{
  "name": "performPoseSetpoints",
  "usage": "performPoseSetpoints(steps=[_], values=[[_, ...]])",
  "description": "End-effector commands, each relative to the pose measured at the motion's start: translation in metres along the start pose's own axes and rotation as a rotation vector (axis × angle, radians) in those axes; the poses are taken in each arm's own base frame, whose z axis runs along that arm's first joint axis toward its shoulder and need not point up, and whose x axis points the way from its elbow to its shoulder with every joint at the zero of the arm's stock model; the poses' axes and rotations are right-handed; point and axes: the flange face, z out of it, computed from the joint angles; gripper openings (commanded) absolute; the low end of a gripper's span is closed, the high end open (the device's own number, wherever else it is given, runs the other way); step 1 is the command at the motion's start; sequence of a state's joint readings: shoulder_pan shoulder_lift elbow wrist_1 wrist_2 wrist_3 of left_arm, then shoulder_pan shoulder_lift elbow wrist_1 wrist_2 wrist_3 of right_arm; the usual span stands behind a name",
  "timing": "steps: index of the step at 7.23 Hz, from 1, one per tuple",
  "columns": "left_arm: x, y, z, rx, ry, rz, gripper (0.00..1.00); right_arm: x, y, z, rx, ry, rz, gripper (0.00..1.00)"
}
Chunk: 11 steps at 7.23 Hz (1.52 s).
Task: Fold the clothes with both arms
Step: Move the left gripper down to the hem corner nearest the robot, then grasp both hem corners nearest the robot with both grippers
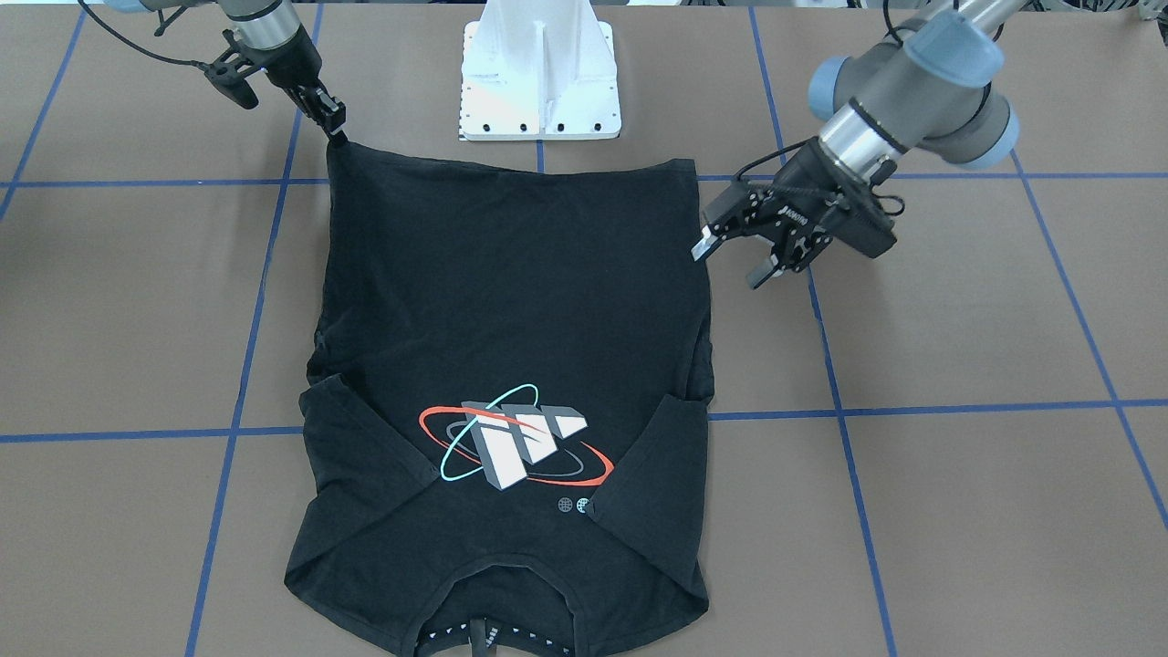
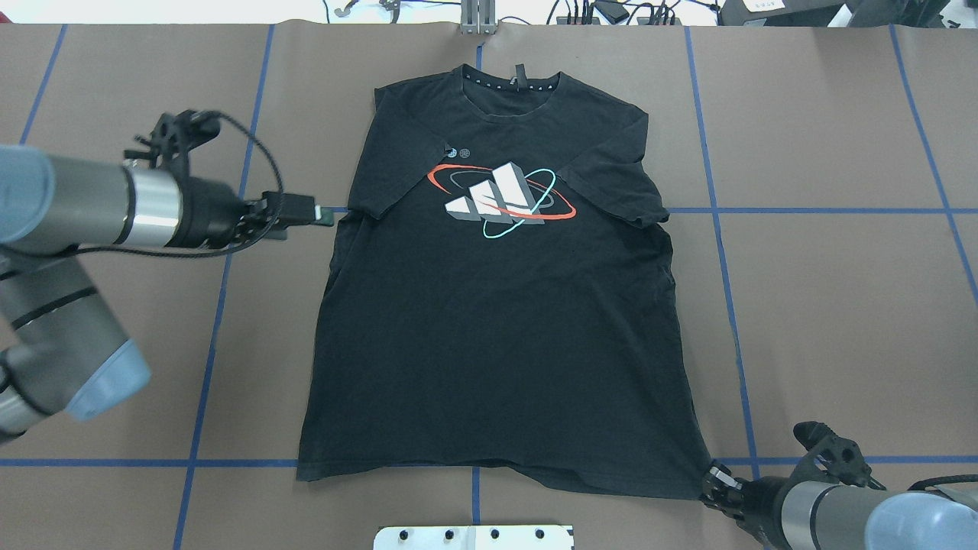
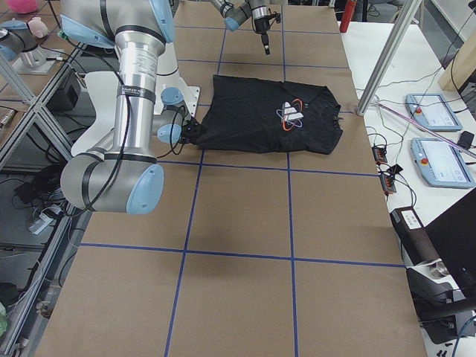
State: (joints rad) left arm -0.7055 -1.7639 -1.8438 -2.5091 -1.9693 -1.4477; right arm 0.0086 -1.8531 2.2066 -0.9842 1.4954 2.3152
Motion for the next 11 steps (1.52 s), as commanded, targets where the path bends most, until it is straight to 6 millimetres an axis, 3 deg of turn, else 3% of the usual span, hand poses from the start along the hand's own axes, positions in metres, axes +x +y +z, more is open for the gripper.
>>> performPoseSetpoints(steps=[1,2,3,5,7,9,11], values=[[-0.013,0.079,0.004,0.011,-0.039,-0.264,0.99,0.011,-0.004,-0.012,-0.032,0.046,-0.004,0.0],[-0.007,0.134,0.029,0.051,-0.106,-0.328,0.99,0.01,-0.004,-0.014,-0.035,0.046,-0.003,0.0],[0.005,0.174,0.039,0.062,-0.224,-0.349,0.99,0.009,-0.005,-0.015,-0.034,0.044,-0.001,0.0],[0.003,0.214,0.043,0.005,-0.333,-0.325,0.97,0.008,-0.006,-0.016,-0.031,0.039,0.001,0.0],[-0.003,0.255,0.051,-0.05,-0.382,-0.371,0.88,0.007,-0.008,-0.016,-0.028,0.037,0.004,0.0],[-0.007,0.283,0.053,-0.093,-0.402,-0.379,0.81,0.005,-0.007,-0.016,-0.031,0.033,0.004,0.0],[-0.012,0.289,0.057,-0.095,-0.417,-0.4,0.74,0.005,-0.007,-0.016,-0.033,0.034,0.004,0.0]])
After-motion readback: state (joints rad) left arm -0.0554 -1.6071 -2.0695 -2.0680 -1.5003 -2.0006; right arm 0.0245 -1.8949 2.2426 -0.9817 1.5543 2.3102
